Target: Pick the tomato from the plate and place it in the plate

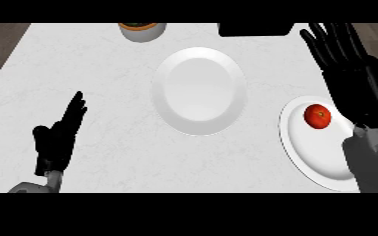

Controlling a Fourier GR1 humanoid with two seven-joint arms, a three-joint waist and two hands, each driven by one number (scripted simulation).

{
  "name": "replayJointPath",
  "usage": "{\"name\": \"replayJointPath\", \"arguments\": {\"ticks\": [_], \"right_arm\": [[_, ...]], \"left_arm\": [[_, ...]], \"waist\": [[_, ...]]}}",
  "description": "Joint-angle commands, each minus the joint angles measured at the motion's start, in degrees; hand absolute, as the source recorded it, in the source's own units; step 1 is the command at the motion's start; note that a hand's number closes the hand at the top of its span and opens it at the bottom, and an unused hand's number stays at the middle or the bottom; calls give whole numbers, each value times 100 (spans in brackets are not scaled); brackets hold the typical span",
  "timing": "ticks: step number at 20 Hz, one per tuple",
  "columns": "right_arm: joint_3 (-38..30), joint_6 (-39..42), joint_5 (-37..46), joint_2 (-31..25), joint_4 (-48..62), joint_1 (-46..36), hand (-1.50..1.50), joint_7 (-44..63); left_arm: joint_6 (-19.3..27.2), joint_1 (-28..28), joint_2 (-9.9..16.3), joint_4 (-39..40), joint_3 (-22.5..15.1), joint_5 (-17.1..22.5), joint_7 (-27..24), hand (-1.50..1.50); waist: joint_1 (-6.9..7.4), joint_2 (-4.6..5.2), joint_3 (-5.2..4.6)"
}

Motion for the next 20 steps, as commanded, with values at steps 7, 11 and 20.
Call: {"name": "replayJointPath", "arguments": {"ticks": [7,11,20], "right_arm": [[589,1106,1584,-1593,-245,-617,-150,181],[1076,330,2863,-1077,647,986,-150,-650],[742,-457,3955,-995,1799,1403,-150,-3039]], "left_arm": [[-207,-861,62,-104,-15,-331,158,0],[-351,-959,47,-278,-27,-273,207,0],[-392,-1472,-236,-20,-33,-528,571,0]], "waist": [[119,-57,-141],[146,198,88],[193,170,76]]}}
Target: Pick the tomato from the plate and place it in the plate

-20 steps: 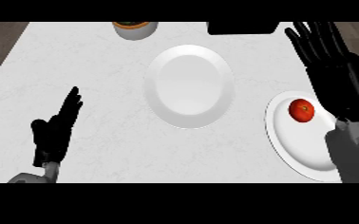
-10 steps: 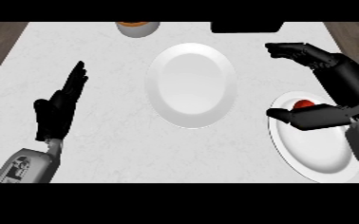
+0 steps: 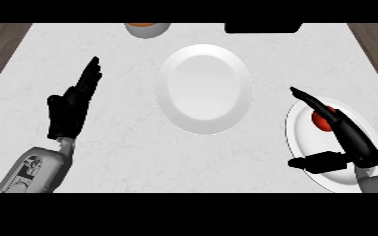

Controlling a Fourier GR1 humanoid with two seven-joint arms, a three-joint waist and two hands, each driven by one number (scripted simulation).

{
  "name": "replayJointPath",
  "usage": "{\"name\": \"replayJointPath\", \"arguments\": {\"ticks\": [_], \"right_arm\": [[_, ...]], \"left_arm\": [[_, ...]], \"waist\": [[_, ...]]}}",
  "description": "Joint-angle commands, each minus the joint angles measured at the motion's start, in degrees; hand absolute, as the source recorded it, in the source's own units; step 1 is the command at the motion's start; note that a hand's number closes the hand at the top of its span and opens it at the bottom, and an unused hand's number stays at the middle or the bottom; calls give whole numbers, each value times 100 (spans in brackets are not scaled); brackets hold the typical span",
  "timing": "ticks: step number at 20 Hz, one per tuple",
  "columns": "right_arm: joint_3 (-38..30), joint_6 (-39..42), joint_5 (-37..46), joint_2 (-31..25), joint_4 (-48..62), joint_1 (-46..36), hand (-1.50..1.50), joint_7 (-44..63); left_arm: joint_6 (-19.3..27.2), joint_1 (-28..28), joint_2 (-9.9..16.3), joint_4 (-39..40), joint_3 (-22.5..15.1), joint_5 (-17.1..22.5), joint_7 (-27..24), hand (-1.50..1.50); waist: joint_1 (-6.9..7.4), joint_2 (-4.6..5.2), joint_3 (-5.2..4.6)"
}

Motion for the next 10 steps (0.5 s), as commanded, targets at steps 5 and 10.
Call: {"name": "replayJointPath", "arguments": {"ticks": [5,10], "right_arm": [[-1101,90,-5,-899,-756,421,-150,-346],[-980,714,681,-2031,-1067,262,-150,1117]], "left_arm": [[1,-58,-177,-256,64,-181,412,0],[-225,-15,-39,89,249,-113,-14,0]], "waist": [[-12,-26,-7],[0,-32,-25]]}}
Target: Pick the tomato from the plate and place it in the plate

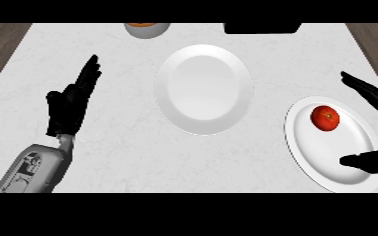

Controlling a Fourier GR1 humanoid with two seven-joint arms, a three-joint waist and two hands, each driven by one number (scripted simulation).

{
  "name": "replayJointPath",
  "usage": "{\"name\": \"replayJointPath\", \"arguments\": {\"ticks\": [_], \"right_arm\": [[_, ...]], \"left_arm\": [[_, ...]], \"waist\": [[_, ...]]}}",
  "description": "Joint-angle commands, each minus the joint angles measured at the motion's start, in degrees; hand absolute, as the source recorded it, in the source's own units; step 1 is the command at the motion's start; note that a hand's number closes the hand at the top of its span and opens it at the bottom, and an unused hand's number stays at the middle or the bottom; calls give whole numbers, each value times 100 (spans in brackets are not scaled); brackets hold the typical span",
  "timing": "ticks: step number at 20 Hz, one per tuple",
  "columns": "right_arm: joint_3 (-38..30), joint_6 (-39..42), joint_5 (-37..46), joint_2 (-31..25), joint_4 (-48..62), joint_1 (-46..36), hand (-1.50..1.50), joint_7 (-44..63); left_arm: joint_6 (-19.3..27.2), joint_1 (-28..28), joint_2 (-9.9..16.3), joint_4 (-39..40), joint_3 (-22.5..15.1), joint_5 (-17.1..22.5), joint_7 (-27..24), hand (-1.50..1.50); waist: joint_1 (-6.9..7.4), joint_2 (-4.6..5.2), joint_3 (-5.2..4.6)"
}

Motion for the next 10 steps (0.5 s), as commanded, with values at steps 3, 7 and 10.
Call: {"name": "replayJointPath", "arguments": {"ticks": [3,7,10], "right_arm": [[-42,905,303,-981,-419,83,-150,1268],[132,1461,487,-971,183,-856,-150,1677],[-121,1818,429,-980,-265,-476,-150,1944]], "left_arm": [[-106,179,13,91,129,-26,-222,0],[-91,-249,-326,229,-27,-205,-13,0],[-13,-205,-460,404,96,-415,-167,0]], "waist": [[16,0,-4],[132,40,7],[40,16,7]]}}
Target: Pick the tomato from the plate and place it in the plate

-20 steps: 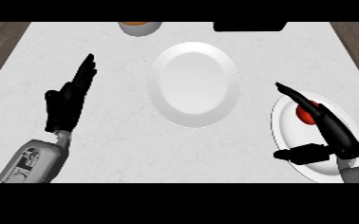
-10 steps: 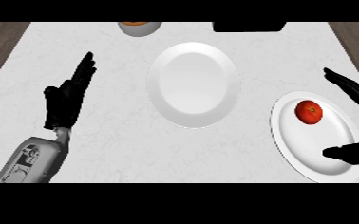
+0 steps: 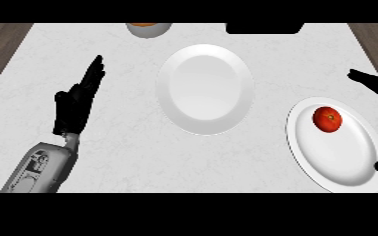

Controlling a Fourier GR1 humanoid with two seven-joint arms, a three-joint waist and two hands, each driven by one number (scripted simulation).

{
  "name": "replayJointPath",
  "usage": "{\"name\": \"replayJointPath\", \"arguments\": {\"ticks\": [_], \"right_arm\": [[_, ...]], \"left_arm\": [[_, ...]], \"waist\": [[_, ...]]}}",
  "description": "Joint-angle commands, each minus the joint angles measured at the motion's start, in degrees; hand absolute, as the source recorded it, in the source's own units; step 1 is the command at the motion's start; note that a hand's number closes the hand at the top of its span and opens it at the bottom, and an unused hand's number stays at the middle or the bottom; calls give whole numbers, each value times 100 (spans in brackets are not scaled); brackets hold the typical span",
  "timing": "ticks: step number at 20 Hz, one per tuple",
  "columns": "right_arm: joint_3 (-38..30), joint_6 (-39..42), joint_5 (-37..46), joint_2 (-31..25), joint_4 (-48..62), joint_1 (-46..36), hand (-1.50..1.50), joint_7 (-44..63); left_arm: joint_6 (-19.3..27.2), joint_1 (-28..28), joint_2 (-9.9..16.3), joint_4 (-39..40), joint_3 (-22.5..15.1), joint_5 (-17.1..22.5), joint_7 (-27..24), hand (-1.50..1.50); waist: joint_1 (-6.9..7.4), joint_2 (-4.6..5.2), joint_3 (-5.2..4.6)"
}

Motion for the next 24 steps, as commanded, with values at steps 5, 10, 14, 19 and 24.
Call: {"name": "replayJointPath", "arguments": {"ticks": [5,10,14,19,24], "right_arm": [[-32,680,593,532,282,-343,-150,346],[344,696,1261,860,603,-531,-150,379],[589,788,1766,1048,1741,-1335,-150,17],[473,662,2268,1362,2302,-1395,-150,-219],[654,264,2942,1713,3345,-1700,-150,-661]], "left_arm": [[-412,59,-139,32,431,-128,-38,0],[-327,-23,-301,-112,399,-353,225,0],[-434,-221,-353,296,510,-464,21,0],[-402,-95,-522,-300,487,-667,479,0],[-588,64,-584,-110,664,-723,62,0]], "waist": [[15,0,6],[16,2,6],[64,20,7],[38,6,8],[69,15,8]]}}
